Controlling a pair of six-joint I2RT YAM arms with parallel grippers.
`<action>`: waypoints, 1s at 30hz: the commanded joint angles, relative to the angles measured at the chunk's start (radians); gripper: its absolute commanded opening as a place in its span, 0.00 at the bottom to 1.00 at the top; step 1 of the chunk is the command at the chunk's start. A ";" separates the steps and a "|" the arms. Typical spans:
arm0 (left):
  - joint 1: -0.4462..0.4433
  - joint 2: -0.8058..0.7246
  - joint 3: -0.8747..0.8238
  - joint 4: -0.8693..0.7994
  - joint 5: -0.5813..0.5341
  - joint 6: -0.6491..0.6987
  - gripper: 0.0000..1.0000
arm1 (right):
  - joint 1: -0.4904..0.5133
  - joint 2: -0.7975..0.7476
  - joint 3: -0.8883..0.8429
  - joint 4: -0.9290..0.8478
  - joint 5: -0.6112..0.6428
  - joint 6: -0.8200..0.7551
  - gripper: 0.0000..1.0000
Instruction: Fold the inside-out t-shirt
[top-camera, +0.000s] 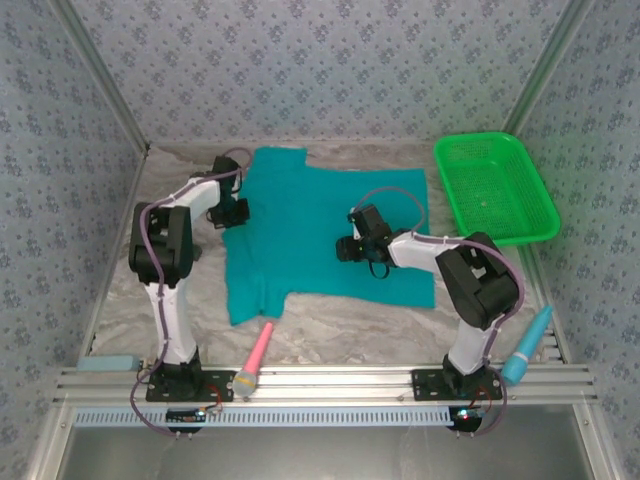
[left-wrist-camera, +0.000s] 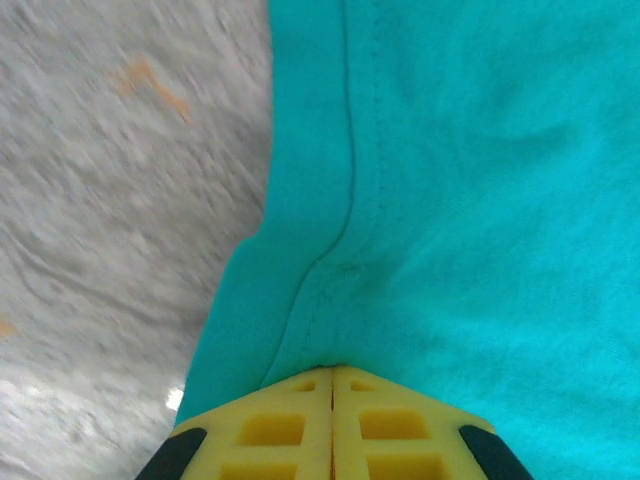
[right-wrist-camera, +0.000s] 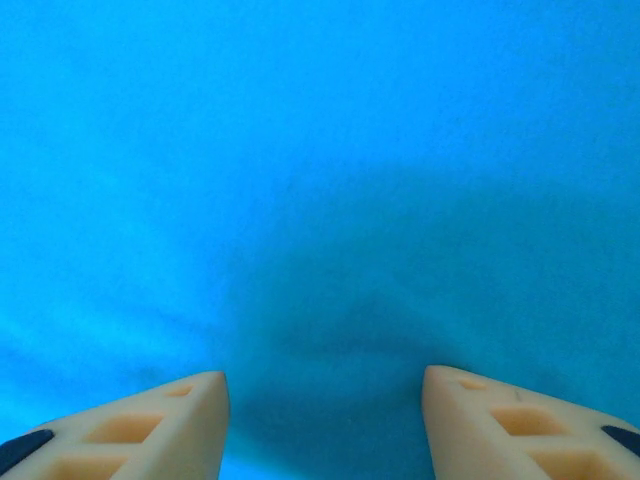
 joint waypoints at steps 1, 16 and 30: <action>0.023 0.029 0.037 -0.081 -0.076 0.070 0.13 | -0.027 -0.088 0.038 -0.088 0.008 0.012 0.58; -0.013 -0.661 -0.389 -0.065 0.077 -0.129 0.49 | -0.110 -0.713 -0.213 -0.425 0.243 -0.069 0.69; -0.044 -0.998 -0.768 -0.269 0.233 -0.575 0.92 | 0.000 -0.747 -0.190 -0.561 -0.021 -0.958 0.70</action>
